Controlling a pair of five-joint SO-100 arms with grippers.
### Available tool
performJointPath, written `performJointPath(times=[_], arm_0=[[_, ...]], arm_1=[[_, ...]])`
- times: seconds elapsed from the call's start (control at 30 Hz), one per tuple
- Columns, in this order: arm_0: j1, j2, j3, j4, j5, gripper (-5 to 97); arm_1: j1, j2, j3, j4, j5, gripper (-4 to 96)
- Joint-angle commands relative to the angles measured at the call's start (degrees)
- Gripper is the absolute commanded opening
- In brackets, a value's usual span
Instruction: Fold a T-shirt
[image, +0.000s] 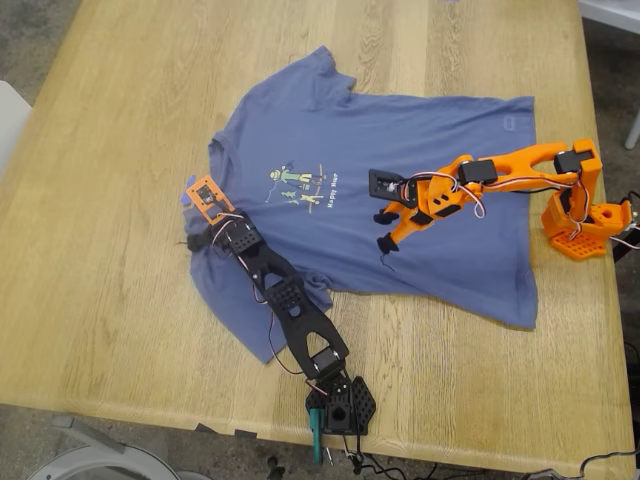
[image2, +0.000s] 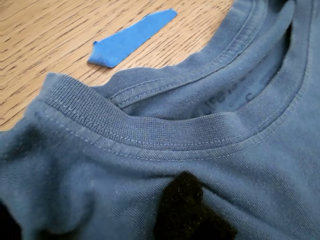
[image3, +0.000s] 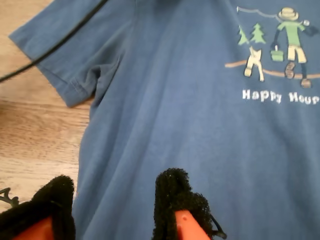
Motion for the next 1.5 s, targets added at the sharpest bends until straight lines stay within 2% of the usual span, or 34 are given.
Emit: performJointPath(times=[0.0, 0.23, 0.9, 1.33, 1.47], arm_0=[[0.97, -0.35, 0.44, 1.85, -1.76, 35], [1.14, -1.85, 0.53, 1.93, -2.20, 21], [4.75, -5.10, -0.97, -1.76, -1.58, 0], [6.94, -4.13, 2.02, -3.25, -2.20, 0], [7.29, -3.78, 2.99, -4.39, -2.29, 0]], arm_1=[[-0.35, 3.87, 0.97, -0.26, 0.70, 24.4], [-0.53, 6.15, 5.27, -1.14, 1.67, 24.1], [1.76, 7.47, 8.44, -3.08, 1.93, 24.0], [6.68, 5.01, 17.23, -15.91, 2.29, 27.6], [6.59, 2.29, 16.44, -18.90, 3.69, 29.2]])
